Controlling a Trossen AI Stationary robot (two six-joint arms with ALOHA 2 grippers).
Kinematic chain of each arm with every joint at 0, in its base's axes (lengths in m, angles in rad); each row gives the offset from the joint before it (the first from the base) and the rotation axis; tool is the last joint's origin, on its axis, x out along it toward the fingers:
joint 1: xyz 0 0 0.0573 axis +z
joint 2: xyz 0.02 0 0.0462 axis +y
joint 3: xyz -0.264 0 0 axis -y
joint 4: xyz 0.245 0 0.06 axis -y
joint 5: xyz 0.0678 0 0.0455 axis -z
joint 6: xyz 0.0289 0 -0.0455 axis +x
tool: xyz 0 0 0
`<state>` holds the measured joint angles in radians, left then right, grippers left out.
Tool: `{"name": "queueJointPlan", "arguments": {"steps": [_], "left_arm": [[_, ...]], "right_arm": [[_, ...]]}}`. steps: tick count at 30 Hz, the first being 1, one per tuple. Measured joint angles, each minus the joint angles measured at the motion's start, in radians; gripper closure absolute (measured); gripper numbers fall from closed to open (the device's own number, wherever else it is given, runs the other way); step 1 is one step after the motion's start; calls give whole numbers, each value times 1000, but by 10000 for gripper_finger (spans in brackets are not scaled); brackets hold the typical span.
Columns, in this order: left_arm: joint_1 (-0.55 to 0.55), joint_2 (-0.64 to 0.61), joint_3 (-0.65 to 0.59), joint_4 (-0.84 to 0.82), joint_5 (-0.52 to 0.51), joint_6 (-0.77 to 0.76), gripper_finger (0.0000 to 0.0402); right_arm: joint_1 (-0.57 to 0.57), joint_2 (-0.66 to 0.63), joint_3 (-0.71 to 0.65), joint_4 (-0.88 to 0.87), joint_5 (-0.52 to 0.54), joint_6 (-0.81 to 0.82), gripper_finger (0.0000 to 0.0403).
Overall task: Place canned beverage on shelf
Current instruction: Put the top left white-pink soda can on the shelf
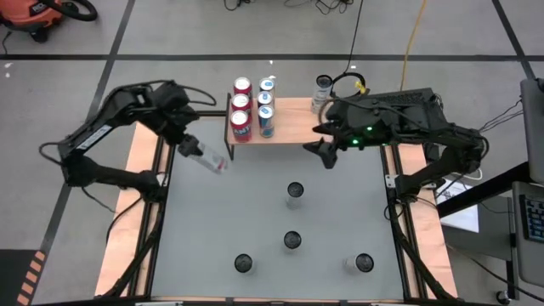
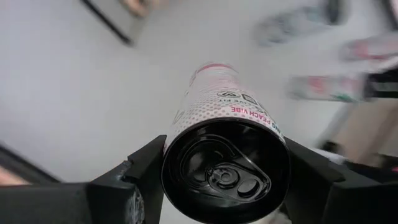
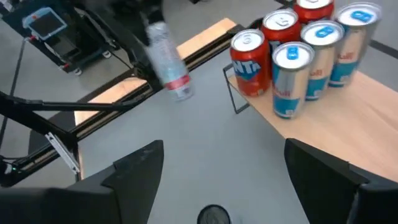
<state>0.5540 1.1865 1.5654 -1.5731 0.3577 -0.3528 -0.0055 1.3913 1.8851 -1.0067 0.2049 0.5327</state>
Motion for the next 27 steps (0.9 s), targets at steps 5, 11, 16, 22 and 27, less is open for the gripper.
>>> {"name": "queueJointPlan", "arguments": {"steps": [5, 11, 16, 22, 27], "left_arm": [[-96, -28, 54, 40, 45, -192, 168], [-166, -31, 91, 279, 42, -400, 168], [-205, -24, 93, 490, 43, -503, 168], [-227, -11, 93, 624, 37, -611, 168], [-230, 12, 93, 675, 30, -636, 168]], "right_arm": [[-2, 51, 0, 91, -51, -71, 99], [8, 119, 0, 283, -52, -252, 99], [21, 148, 0, 318, -53, -336, 92], [20, 137, 0, 299, -39, -420, 48], [10, 152, 0, 291, -78, -445, 15]]}}
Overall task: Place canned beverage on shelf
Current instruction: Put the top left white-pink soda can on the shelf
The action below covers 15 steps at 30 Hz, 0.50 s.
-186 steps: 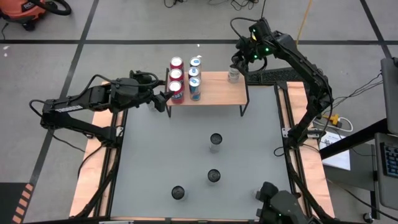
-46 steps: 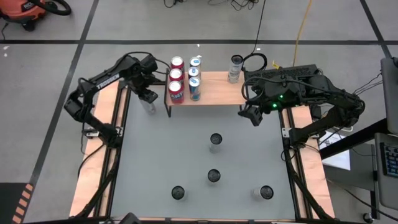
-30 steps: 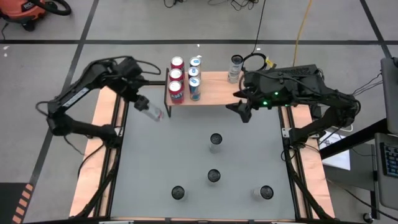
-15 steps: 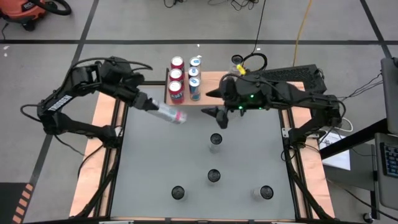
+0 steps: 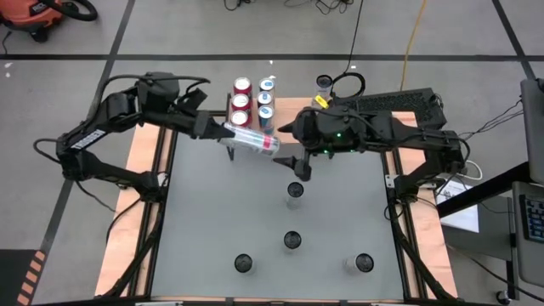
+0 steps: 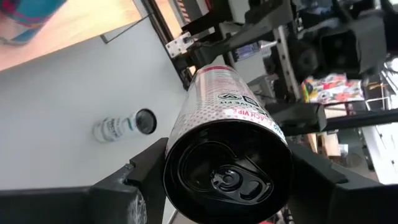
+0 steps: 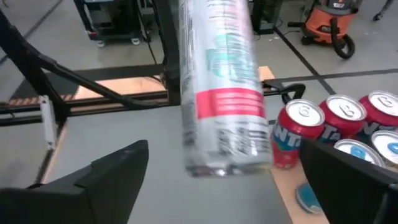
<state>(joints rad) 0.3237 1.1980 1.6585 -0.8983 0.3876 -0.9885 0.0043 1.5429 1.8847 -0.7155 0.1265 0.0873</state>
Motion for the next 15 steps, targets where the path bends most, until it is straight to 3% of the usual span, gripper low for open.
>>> {"name": "queueJointPlan", "arguments": {"steps": [9, 15], "left_arm": [[-19, 54, 0, 60, 0, -1, 168], [-34, 74, 0, 83, 4, -2, 166]], "right_arm": [[-4, 44, 0, 2, 27, -83, 13], [-5, 60, 0, 7, 28, -99, 63]]}}
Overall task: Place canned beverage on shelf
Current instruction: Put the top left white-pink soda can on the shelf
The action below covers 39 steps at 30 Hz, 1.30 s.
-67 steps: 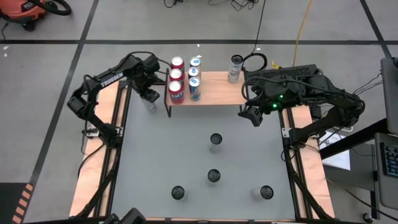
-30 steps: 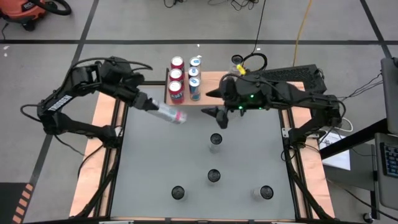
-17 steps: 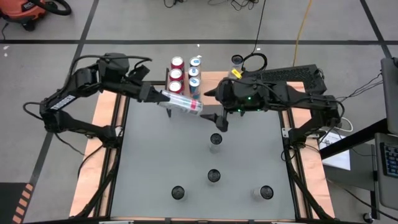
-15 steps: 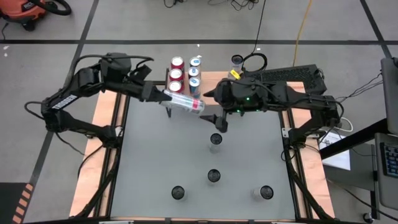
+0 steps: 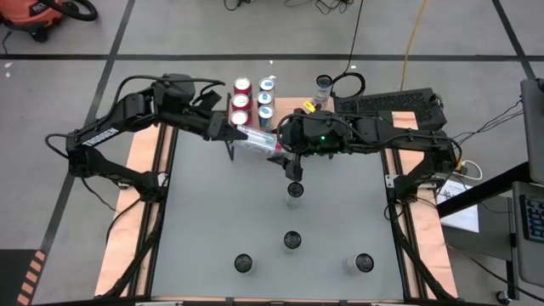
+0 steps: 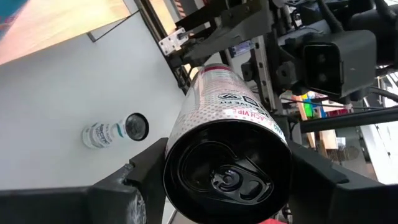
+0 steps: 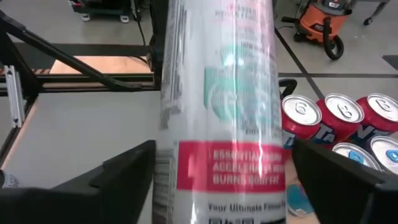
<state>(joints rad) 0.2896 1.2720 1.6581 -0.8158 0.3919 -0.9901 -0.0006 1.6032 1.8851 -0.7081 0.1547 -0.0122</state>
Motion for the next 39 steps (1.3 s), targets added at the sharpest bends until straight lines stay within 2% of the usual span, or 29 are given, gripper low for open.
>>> {"name": "queueJointPlan", "arguments": {"steps": [8, 12, 16, 21, 26, 31, 35, 39], "left_arm": [[-3, 5, 0, 6, -8, -2, 150], [-3, 6, -1, 24, -12, -10, 148], [-4, 7, -2, 73, -12, 28, 129], [-6, 5, -1, 256, -31, 87, 68], [-5, 3, 2, 503, -177, 98, 23], [-4, 5, 2, 648, -318, 196, 16], [-4, 13, 2, 697, -339, 240, 16], [-10, 41, 1, 731, -343, 280, 15]], "right_arm": [[1, 2, 0, -1, -8, -3, 171], [0, -1, 0, -2, -20, 4, 205], [0, -26, 0, -4, -20, 13, 207], [-13, -81, 2, -7, -32, 25, 200], [-40, -146, -1, -60, -107, 66, 202], [-76, -212, -2, -113, -213, 151, 202], [-107, -255, 0, -141, -292, 215, 202], [-149, -274, -1, -117, -436, 270, 202]]}}
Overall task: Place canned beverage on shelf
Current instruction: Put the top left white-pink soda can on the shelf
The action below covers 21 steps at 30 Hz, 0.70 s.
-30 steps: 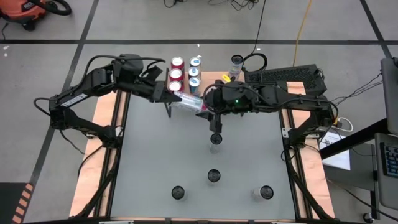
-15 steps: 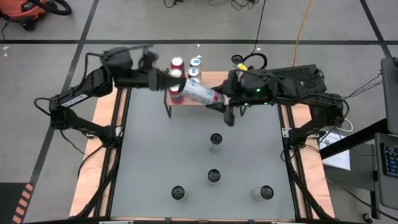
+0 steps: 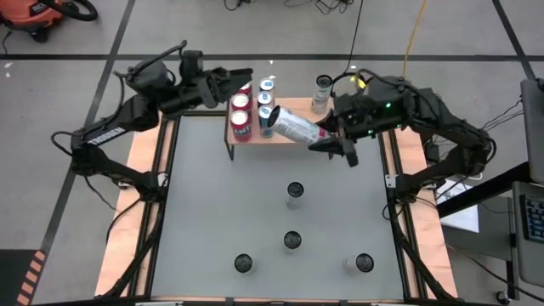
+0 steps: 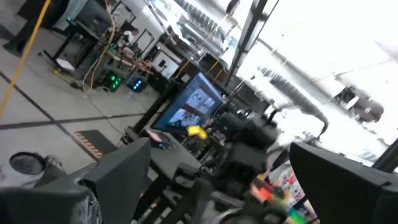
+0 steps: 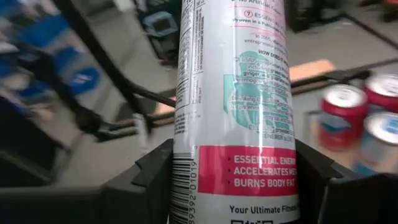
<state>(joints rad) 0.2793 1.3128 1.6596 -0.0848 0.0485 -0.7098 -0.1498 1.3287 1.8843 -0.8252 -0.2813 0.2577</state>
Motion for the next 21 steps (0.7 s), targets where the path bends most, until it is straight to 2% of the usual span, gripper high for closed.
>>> {"name": "queueJointPlan", "arguments": {"steps": [5, 10, 14, 21], "left_arm": [[-21, 57, -1, 133, 1, 73, 15], [-37, 114, -1, 312, 63, 147, 15], [-38, 132, -1, 383, 118, 151, 15], [-38, 134, -1, 393, 176, 276, 15]], "right_arm": [[-75, -17, 1, 88, -183, 74, 202], [-149, -14, 0, 172, -365, 162, 202], [-203, -10, 1, 240, -491, 232, 202], [-230, 13, 0, 396, -600, 388, 202]]}}
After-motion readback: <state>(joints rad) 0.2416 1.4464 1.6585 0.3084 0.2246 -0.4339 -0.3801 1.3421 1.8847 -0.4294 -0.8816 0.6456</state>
